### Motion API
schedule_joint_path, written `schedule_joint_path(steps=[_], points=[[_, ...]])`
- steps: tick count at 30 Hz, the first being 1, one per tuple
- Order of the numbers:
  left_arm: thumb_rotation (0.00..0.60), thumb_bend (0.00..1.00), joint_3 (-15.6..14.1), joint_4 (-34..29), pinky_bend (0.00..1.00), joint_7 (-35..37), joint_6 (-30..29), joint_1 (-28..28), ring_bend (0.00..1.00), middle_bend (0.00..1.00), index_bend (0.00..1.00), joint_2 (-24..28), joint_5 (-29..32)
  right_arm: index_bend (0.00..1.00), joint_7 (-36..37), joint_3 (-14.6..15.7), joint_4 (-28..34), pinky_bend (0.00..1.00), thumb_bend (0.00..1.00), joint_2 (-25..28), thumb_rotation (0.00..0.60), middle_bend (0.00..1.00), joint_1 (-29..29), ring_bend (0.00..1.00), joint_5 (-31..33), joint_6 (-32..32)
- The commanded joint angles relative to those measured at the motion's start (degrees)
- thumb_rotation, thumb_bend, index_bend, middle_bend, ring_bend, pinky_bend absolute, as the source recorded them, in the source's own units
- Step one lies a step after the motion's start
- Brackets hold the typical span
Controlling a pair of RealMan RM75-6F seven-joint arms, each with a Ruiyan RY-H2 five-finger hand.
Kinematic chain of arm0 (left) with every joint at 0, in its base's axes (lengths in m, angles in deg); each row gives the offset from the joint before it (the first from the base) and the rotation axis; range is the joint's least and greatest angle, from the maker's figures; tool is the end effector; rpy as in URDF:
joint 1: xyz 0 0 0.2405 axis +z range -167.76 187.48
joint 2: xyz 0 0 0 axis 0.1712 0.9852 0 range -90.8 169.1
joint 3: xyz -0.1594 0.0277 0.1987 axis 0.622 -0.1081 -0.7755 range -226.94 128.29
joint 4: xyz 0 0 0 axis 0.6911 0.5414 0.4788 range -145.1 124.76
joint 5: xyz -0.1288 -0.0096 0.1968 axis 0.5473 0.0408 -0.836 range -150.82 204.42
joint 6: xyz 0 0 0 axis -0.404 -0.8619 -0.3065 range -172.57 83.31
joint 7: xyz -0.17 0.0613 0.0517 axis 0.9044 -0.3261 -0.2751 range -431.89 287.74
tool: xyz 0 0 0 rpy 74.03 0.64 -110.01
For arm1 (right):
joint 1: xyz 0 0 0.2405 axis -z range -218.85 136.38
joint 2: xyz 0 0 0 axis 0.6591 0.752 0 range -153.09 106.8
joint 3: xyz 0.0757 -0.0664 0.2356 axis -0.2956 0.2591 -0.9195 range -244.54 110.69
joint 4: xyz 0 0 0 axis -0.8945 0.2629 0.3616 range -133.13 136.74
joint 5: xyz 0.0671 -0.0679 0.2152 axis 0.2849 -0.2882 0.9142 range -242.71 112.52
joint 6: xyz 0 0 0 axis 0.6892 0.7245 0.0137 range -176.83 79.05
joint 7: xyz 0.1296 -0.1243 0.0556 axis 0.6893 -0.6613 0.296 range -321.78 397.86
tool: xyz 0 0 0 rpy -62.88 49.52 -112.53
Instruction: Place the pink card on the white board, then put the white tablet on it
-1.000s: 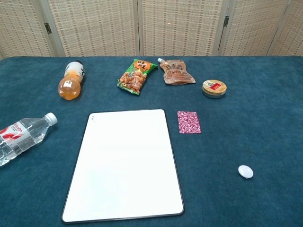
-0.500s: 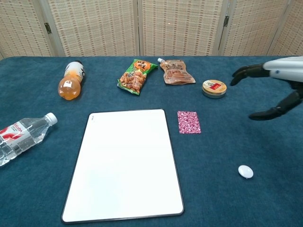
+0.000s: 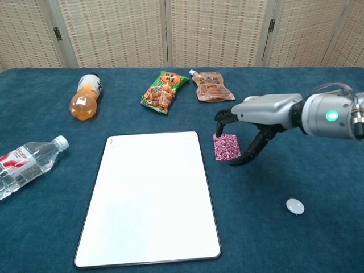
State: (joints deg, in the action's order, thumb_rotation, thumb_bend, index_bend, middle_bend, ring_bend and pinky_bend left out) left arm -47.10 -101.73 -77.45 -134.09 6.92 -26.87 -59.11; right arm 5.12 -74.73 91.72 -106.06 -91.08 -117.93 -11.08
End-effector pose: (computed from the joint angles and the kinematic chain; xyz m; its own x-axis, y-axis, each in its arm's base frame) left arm -0.3234 0.2134 0.1373 0.4636 -0.0465 0.8848 0.8861 0.0272 -0.4628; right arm -0.1288 -0.3746 -0.0842 0.6665 -0.4181 0.6172 -0.7287 -0.5400 0.4211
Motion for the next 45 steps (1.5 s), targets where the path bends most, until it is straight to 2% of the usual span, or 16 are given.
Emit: schedule_joint_path(steps=[1,8,20,37,45], points=[[0.600,0.18,0.0,0.3,0.00,0.2,0.0,0.1,0.14,0.08,0.14,-0.1,0.1,0.22,-1.6,1.3,-1.9,0.00,0.26,-2.3,0.328,0.06,-1.9,0.00,2.9,0.3],[0.600,0.18,0.2,1.0,0.00,0.7,0.4,0.1,0.14,0.08,0.14,-0.3,0.3,0.23,-2.1,2.9,-4.0,0.00,0.25,-4.5,0.329,0.06,-4.7,0.00,6.3,0.5],[0.600,0.18,0.4,1.3,0.00,1.0,0.6,0.2,0.14,0.08,0.14,-0.4,0.7,0.23,-1.3,5.3,-6.0,0.00,0.26,-6.1,0.328,0.06,-7.2,0.00,8.5,0.7],[0.600,0.18,0.5,1.1,0.00,0.5,0.4,0.4,0.14,0.08,0.14,-0.5,0.4,0.25,-0.8,9.2,-4.7,0.00,0.26,-3.5,0.328,0.06,-6.9,0.00,9.5,3.1],[0.600,0.18,0.6,1.2,0.00,0.5,0.5,0.5,0.14,0.08,0.14,-0.7,0.6,0.25,-1.7,11.3,-2.2,0.00,0.26,0.7,0.326,0.06,-5.7,0.00,10.5,6.1]])
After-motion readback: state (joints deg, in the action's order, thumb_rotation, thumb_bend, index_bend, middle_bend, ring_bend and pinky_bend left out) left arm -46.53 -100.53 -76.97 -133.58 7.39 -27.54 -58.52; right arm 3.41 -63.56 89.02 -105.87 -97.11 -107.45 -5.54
